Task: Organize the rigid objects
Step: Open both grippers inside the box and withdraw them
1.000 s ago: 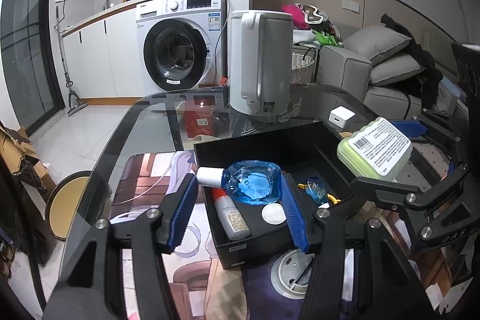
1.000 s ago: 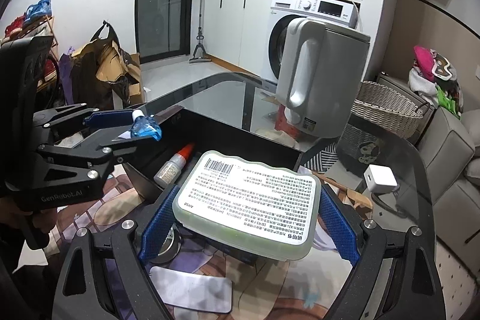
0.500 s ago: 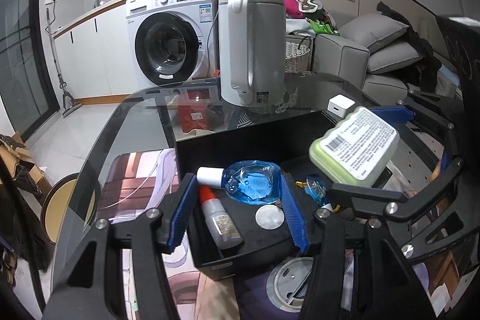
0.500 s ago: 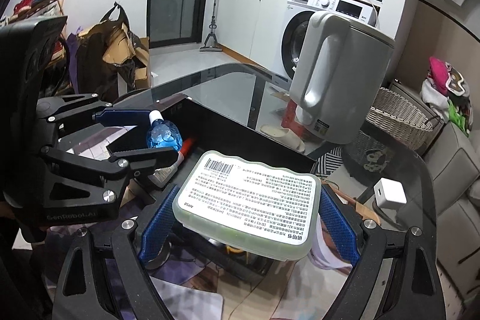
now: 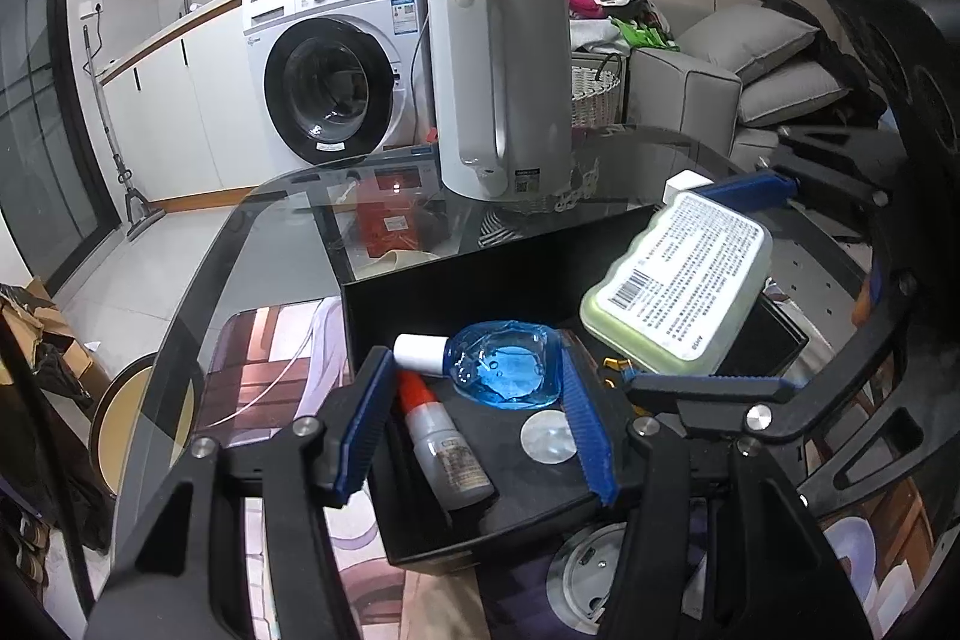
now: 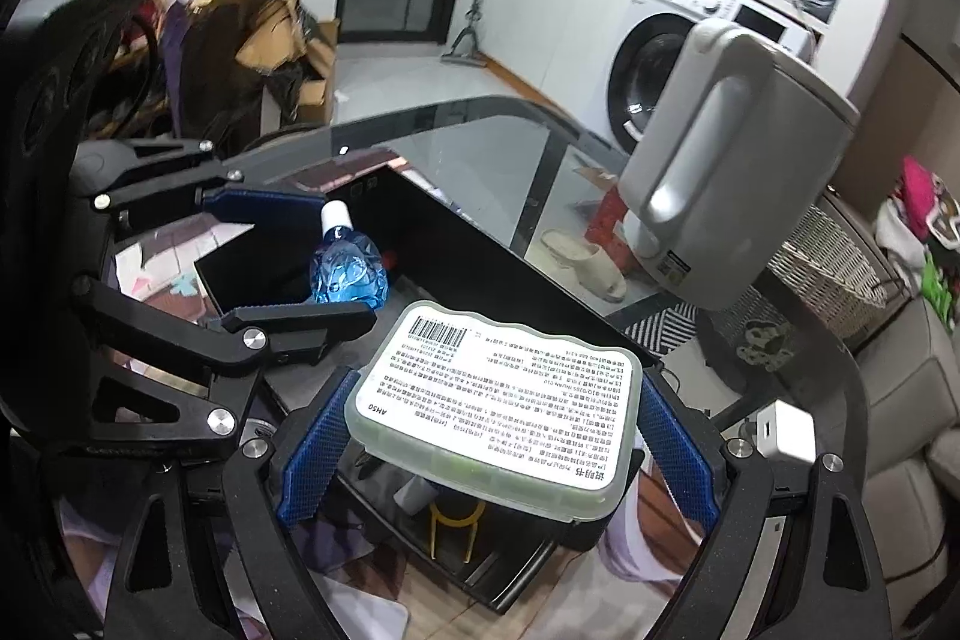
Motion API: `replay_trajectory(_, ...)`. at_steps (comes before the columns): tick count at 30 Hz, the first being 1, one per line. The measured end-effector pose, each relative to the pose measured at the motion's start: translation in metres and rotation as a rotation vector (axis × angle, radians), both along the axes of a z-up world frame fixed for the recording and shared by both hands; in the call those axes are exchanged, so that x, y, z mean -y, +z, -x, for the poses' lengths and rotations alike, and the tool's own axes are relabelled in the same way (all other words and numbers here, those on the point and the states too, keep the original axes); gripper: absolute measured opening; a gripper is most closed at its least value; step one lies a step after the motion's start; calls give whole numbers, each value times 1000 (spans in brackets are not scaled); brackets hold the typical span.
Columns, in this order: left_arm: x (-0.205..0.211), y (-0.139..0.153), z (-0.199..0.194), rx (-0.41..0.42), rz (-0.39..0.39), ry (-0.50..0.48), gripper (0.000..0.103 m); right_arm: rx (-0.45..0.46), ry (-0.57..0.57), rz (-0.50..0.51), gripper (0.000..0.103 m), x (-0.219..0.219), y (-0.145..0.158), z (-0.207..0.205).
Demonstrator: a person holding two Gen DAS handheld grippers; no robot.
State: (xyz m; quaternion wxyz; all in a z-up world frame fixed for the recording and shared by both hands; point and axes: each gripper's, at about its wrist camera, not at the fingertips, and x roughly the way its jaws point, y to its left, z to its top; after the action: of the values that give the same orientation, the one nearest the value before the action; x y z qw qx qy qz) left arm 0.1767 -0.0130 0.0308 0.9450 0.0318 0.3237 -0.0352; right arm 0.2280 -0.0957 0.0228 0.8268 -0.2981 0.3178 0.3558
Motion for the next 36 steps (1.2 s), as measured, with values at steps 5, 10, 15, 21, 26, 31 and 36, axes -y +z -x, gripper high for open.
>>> replay_trajectory(5, -1, 0, 0, -10, 9, -19, 55, -63, 27, 46, 91, -6, -2, -9)
replay_trajectory(10, -1, 0, 3, -29, -2, -39, 55, -146, 33, 78, 91, -11, -11, -17)
replay_trajectory(15, 0, -1, 5, -33, -3, -45, 55, -142, 41, 67, 91, -8, -16, -17)
replay_trajectory(21, 1, -1, 6, -33, 0, -48, 55, -143, 49, 44, 94, -6, -17, -21)
replay_trajectory(26, 0, 0, 5, -30, 1, -50, 56, -84, 35, 16, 95, -2, -11, -10)
replay_trajectory(31, 0, 2, 9, -29, 32, -64, 69, -8, -1, -51, 101, 14, 6, 16)
replay_trajectory(36, 2, 10, 27, 16, 38, -50, 92, 7, -87, -149, 102, 40, 22, 39)
